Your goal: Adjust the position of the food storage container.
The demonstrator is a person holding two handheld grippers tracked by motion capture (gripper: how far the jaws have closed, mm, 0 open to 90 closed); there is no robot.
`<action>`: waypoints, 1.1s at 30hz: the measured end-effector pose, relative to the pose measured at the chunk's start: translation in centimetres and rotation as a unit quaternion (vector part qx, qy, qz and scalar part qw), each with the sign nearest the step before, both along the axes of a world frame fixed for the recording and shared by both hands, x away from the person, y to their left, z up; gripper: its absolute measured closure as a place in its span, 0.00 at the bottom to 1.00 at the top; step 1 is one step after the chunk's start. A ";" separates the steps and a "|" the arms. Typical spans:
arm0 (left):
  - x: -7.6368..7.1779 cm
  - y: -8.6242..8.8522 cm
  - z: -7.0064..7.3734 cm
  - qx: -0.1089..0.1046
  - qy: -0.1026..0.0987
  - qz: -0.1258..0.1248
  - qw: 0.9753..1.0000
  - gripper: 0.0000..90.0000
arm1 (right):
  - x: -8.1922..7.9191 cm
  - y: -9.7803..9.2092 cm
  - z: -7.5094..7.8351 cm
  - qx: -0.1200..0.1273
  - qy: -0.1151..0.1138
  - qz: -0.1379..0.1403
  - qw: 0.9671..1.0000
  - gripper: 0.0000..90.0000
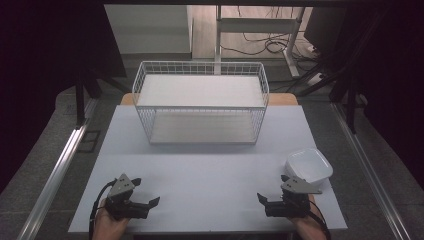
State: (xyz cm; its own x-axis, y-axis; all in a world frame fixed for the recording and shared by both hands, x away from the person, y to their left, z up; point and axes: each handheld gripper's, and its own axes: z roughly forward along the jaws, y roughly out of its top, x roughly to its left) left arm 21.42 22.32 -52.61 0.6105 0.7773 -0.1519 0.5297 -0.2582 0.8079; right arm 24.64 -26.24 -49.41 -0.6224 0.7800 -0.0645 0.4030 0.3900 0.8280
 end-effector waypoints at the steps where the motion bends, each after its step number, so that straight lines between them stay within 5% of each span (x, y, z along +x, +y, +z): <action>1: 0.1 0.1 -0.1 -0.009 0.003 0.001 1.000 0.05 | 0.2 -0.1 -0.2 0.004 0.005 -0.001 1.000 0.00; 5: 0.1 0.2 -0.1 -0.013 0.004 0.000 1.000 0.05 | 0.3 -0.2 -0.3 0.018 0.017 -0.007 1.000 0.00; 12: 0.2 0.1 -0.2 -0.009 0.002 -0.004 1.000 0.05 | 0.4 -0.1 -0.4 0.001 0.029 -0.010 1.000 0.00; 26: 0.3 -0.2 -0.2 -0.004 0.003 -0.008 1.000 0.05 | 0.4 -0.6 0.5 0.007 0.051 -0.002 0.999 0.00; 33: 0.3 -0.2 -0.2 -0.005 0.004 -0.008 1.000 0.06 | 0.7 -1.4 1.7 0.019 0.062 -0.017 0.998 0.24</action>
State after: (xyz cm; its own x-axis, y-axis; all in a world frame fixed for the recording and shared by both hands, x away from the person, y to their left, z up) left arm 21.74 22.16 -52.85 0.6211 0.7662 -0.1648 0.5325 -0.2583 0.8061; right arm 25.33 -27.63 -47.71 -0.5964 0.8016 0.0421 0.5157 0.3425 0.7853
